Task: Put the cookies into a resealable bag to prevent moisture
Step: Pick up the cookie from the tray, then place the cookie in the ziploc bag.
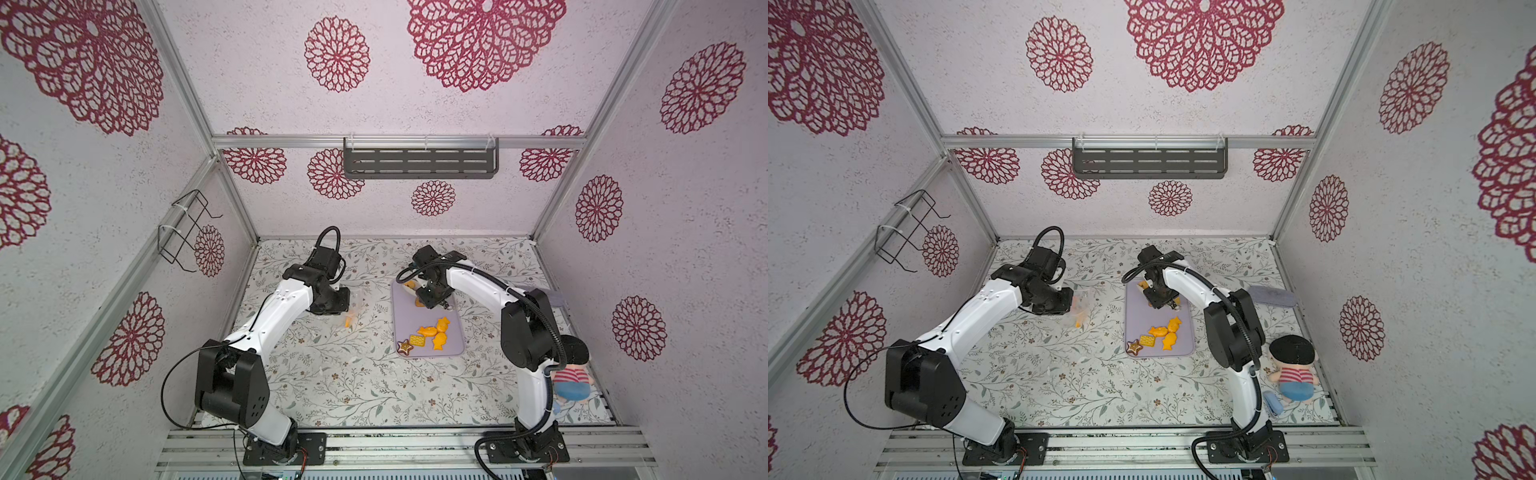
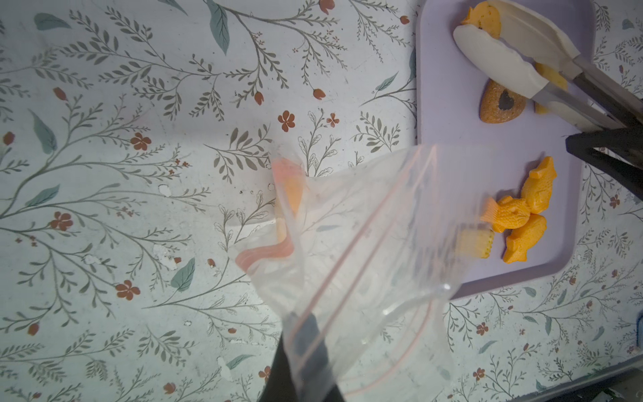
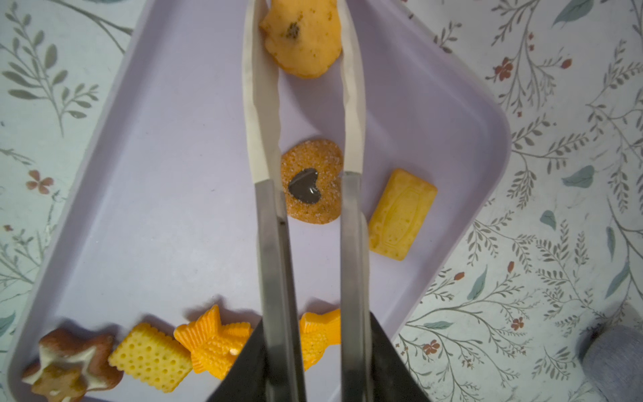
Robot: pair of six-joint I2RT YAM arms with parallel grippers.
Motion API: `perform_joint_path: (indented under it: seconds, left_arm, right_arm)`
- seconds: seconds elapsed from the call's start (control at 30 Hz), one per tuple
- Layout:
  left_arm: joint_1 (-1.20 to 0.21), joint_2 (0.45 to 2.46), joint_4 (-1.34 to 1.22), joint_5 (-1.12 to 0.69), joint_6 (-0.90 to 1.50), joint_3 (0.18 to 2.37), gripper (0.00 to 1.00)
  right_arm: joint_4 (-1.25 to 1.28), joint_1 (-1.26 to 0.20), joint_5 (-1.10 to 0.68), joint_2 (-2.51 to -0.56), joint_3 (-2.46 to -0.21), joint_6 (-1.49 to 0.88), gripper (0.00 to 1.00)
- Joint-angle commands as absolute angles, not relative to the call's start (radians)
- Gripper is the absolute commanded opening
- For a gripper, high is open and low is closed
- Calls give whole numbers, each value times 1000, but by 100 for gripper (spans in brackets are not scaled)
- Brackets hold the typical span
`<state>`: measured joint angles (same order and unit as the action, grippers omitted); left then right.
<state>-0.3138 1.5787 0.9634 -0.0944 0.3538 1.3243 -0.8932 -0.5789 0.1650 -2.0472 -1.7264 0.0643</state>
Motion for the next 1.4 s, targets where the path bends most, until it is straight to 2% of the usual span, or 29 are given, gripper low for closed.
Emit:
perform_joint_path:
  seconds: [0.0,0.2,0.37,0.5,0.6,1.2,1.3,1.37]
  left_arm:
    - [-307,1589,972,-88,334,1348,0]
    - [-307,1597,973,-92,332,1353,0]
    - [-308,1601,975,-92,333,1360,0]
    - [-308,1603,977,-96,334,1360,0]
    - [-309,1606,975,-99,334,1361,0]
    - [-311,1620,962,-121,344,1373,0]
    - [-311,1621,961,-125,345,1374,0]
    - [-311,1621,961,-125,345,1376,0]
  right_arm:
    - [-899,-591,199,-1990,-1753,73,36]
    - [-884,-608,117,-1809,-1673,58,35]
    - [-860,-649,-80,-1652,-1594,21,35]
    - [-833,-699,-219,-1605,-1574,-1,35]
    - [-785,-729,-295,-1595,-1562,-21,35]
    - [-744,-785,-370,-1681,-1603,-28,36]
    - [-763,-785,-368,-1701,-1622,-26,41]
    - [-770,-785,-359,-1704,-1629,-27,49]
